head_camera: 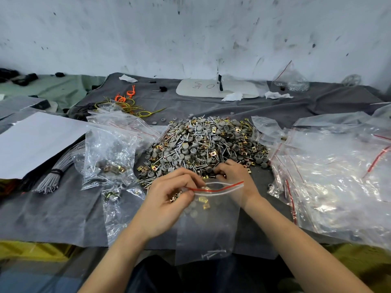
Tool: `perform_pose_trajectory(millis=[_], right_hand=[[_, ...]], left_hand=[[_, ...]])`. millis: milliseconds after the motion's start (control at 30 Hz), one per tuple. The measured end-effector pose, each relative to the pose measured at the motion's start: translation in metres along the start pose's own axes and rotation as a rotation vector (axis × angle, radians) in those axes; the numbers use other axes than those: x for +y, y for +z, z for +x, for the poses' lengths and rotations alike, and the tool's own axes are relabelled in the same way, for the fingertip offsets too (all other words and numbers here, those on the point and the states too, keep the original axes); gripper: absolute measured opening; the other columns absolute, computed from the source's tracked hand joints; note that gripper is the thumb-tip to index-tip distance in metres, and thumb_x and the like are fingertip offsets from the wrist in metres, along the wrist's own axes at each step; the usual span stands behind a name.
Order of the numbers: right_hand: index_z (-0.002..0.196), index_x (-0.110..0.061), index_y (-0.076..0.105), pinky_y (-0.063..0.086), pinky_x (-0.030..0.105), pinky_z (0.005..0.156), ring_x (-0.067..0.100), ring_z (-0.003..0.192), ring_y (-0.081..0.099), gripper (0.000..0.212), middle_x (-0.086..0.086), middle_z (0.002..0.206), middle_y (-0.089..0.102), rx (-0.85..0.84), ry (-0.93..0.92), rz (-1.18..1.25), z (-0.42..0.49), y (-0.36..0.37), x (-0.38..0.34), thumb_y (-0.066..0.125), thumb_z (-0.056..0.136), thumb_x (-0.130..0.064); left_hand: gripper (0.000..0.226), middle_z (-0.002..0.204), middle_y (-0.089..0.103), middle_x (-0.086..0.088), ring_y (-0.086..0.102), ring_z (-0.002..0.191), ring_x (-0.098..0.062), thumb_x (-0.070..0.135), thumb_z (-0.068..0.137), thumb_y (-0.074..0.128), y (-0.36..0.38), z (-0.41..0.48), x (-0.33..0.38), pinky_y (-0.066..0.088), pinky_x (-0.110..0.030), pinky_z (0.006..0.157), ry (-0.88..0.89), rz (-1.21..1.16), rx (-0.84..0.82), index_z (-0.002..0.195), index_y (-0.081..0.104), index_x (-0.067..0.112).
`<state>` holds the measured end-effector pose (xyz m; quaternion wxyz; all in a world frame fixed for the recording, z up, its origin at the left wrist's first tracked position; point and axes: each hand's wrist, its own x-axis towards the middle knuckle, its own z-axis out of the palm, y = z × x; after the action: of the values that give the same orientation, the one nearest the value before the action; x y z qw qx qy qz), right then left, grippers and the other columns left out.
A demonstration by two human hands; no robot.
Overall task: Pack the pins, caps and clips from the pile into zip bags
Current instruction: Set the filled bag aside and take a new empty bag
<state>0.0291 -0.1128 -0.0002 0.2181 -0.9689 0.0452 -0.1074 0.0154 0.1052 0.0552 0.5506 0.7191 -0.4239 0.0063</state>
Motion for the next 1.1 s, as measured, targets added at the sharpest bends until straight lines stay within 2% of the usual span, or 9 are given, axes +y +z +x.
perform_pose_trajectory(millis=[200, 367, 467, 533, 600, 700, 867, 1000, 1100], right_hand=[[0.105, -0.014, 0.064, 0.047, 0.032, 0.070, 0.019, 0.088, 0.052, 0.024, 0.005, 0.099, 0.053, -0.028, -0.057, -0.122, -0.002, 0.003, -0.001, 0.063, 0.088, -0.031], [0.104, -0.012, 0.061, 0.052, 0.030, 0.076, 0.015, 0.104, 0.047, 0.017, 0.001, 0.110, 0.052, 0.095, -0.131, -0.217, -0.004, 0.014, -0.003, 0.053, 0.095, -0.023], [0.103, -0.006, 0.064, 0.050, 0.033, 0.080, 0.019, 0.101, 0.053, 0.013, 0.005, 0.109, 0.058, 0.130, -0.127, -0.066, -0.006, 0.004, -0.004, 0.054, 0.094, -0.011], [0.101, -0.006, 0.065, 0.049, 0.024, 0.080, 0.018, 0.094, 0.058, 0.011, 0.006, 0.103, 0.064, 0.161, -0.072, 0.113, -0.008, -0.014, -0.009, 0.058, 0.092, -0.005], [0.095, -0.013, 0.067, 0.046, 0.011, 0.076, 0.010, 0.084, 0.060, 0.011, -0.003, 0.092, 0.067, 0.226, -0.013, 0.328, -0.012, -0.039, -0.019, 0.063, 0.089, -0.005], [0.083, -0.026, 0.067, 0.048, 0.012, 0.071, 0.003, 0.076, 0.063, 0.020, -0.012, 0.077, 0.068, 0.216, -0.071, 0.600, -0.028, -0.075, -0.040, 0.069, 0.085, -0.006], [0.083, -0.026, 0.070, 0.046, 0.008, 0.069, -0.003, 0.076, 0.063, 0.016, -0.014, 0.079, 0.068, -0.075, -0.190, 0.443, -0.048, -0.090, -0.062, 0.074, 0.081, -0.010], [0.082, -0.023, 0.070, 0.049, 0.012, 0.069, 0.001, 0.074, 0.064, 0.018, -0.007, 0.077, 0.070, 0.060, -0.075, 0.602, -0.037, -0.085, -0.058, 0.072, 0.082, -0.006], [0.080, -0.022, 0.070, 0.055, 0.022, 0.073, 0.014, 0.080, 0.068, 0.022, 0.001, 0.081, 0.072, 0.001, -0.044, 0.655, -0.028, -0.066, -0.053, 0.072, 0.081, 0.000]], left_hand=[[0.013, 0.097, 0.069, 0.001, 0.062, 0.086, -0.021, 0.026, 0.078, 0.050, -0.002, 0.000, -0.004, 0.047, -0.026, 0.075, -0.021, -0.001, 0.003, 0.068, 0.058, 0.026], [0.013, 0.098, 0.069, 0.000, 0.062, 0.088, -0.016, 0.025, 0.078, 0.050, -0.001, 0.000, -0.005, 0.045, -0.023, 0.076, -0.029, -0.003, 0.000, 0.068, 0.058, 0.026], [0.019, 0.098, 0.069, -0.001, 0.061, 0.085, -0.010, 0.024, 0.078, 0.050, -0.003, -0.002, -0.009, 0.042, -0.016, 0.073, -0.029, 0.000, 0.000, 0.067, 0.061, 0.014], [0.023, 0.098, 0.069, -0.001, 0.061, 0.085, -0.009, 0.024, 0.079, 0.050, -0.003, -0.003, -0.011, 0.041, -0.014, 0.073, -0.019, 0.015, -0.008, 0.067, 0.062, 0.007], [0.024, 0.098, 0.069, 0.001, 0.062, 0.086, -0.012, 0.024, 0.078, 0.050, -0.001, -0.004, -0.013, 0.042, -0.016, 0.074, -0.014, 0.031, -0.012, 0.066, 0.061, 0.006], [0.023, 0.099, 0.069, 0.003, 0.063, 0.088, -0.016, 0.025, 0.079, 0.050, 0.001, -0.002, -0.013, 0.045, -0.021, 0.077, -0.016, 0.025, -0.009, 0.066, 0.060, 0.008], [0.019, 0.100, 0.069, -0.001, 0.064, 0.090, -0.018, 0.024, 0.080, 0.050, 0.001, -0.002, -0.014, 0.047, -0.027, 0.077, 0.001, 0.022, 0.002, 0.067, 0.059, 0.013], [0.023, 0.100, 0.069, -0.002, 0.062, 0.089, -0.010, 0.024, 0.079, 0.050, 0.000, -0.005, -0.017, 0.042, -0.017, 0.074, -0.027, -0.010, 0.021, 0.068, 0.062, 0.008], [0.018, 0.100, 0.069, -0.001, 0.063, 0.092, -0.010, 0.024, 0.080, 0.050, -0.002, -0.006, -0.021, 0.044, -0.018, 0.077, -0.015, -0.013, 0.048, 0.070, 0.062, 0.014]])
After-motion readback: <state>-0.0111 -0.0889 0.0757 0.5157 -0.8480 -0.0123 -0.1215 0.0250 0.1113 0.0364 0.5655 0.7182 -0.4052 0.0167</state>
